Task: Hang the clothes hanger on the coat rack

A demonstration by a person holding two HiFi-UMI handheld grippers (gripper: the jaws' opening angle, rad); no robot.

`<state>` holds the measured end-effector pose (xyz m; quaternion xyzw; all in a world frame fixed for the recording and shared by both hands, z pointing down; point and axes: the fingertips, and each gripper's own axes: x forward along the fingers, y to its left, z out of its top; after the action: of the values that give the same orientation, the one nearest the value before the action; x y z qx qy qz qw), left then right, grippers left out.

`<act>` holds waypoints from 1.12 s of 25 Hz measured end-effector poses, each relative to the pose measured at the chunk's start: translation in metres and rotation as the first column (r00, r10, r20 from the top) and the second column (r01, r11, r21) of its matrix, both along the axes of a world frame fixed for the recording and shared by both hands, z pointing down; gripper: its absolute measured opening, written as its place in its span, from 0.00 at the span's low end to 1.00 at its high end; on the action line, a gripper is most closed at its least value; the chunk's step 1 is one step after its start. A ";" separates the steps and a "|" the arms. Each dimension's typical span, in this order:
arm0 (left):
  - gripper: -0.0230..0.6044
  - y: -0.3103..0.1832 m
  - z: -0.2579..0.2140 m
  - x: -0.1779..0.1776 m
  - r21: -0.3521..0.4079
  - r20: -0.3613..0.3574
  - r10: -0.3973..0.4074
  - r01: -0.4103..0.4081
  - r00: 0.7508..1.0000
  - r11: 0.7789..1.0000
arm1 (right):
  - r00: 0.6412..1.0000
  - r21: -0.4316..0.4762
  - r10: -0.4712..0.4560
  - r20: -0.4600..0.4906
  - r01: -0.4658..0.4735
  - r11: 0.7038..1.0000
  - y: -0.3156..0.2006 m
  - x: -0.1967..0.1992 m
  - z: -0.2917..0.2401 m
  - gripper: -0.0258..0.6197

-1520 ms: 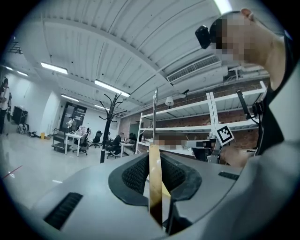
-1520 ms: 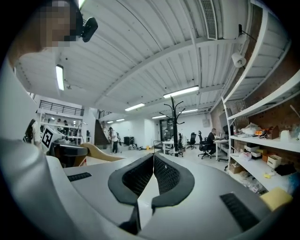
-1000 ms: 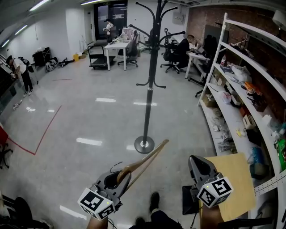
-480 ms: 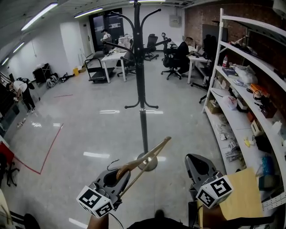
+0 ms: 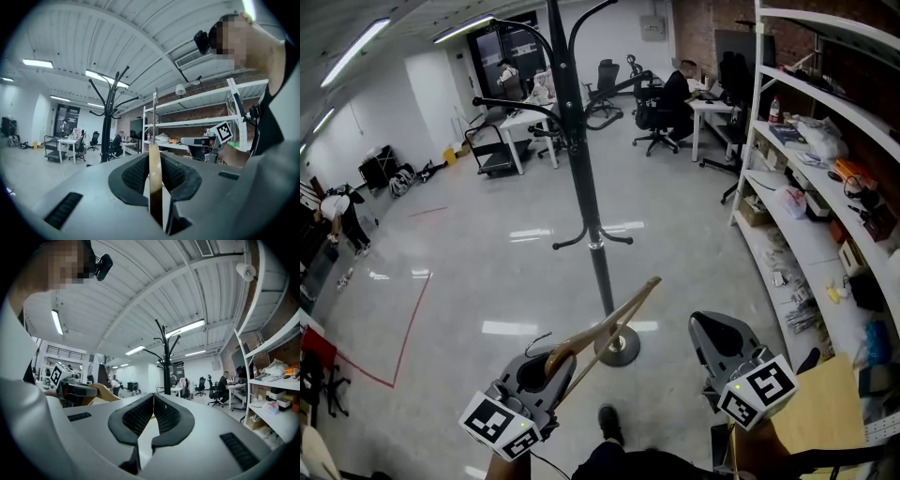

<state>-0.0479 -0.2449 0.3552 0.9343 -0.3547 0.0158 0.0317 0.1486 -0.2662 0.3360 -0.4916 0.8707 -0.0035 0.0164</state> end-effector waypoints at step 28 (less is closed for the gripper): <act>0.12 -0.283 -0.079 0.029 0.042 0.178 0.357 -0.370 0.917 0.928 | 0.994 0.044 0.107 0.010 -0.108 0.993 -0.232 0.004 -0.047 0.05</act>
<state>-0.0188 -0.5277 0.2765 0.9798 -0.1767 0.0864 -0.0365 0.1526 -0.4980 0.2893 -0.5372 0.8427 0.0149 0.0307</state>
